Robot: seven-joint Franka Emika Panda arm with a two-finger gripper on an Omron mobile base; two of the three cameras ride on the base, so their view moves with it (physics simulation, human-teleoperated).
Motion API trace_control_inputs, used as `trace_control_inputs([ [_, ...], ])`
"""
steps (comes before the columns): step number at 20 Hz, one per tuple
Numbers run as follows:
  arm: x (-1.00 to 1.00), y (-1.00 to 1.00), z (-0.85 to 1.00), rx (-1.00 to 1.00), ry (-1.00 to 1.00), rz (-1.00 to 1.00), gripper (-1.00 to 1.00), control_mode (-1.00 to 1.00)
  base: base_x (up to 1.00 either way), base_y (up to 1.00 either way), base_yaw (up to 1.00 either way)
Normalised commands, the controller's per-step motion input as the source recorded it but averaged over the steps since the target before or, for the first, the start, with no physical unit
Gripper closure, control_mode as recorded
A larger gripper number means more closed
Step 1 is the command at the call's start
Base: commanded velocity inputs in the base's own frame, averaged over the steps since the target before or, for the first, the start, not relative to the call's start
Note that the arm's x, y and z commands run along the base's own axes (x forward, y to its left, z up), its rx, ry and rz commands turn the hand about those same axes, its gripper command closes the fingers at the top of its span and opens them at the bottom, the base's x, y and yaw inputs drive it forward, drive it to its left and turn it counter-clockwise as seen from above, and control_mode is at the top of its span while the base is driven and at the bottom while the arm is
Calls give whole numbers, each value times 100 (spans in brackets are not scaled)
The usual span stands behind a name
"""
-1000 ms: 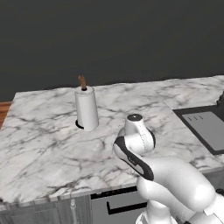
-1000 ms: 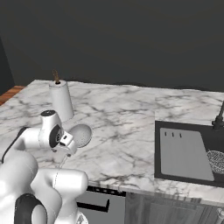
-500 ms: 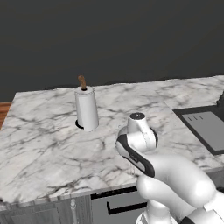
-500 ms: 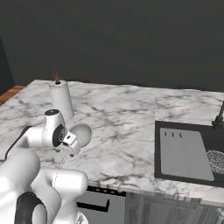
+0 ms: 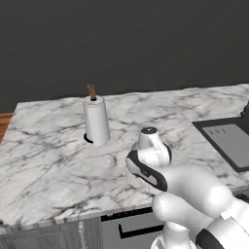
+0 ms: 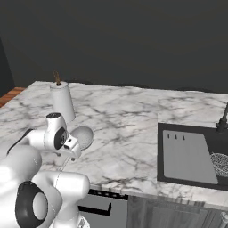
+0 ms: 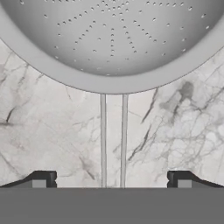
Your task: Pick the strainer and strainer and place them in the sink. Then turn on the water.
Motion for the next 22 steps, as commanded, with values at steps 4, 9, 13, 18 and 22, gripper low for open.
trace_control_inputs([
  [4, 0, -1, -31, 0, 0, 0, -100, -100, 0, 0, 0],
  [9, 0, -1, -32, 0, 0, 0, -100, -100, 0, 0, 0],
  [13, 0, -6, -34, 0, 0, 0, -100, -100, 0, 0, 0],
  [18, 0, 0, -22, 0, 0, 0, -100, -100, 0, 0, 0],
  [22, 0, -3, -19, 0, -1, 0, -100, -100, 0, 0, 0],
])
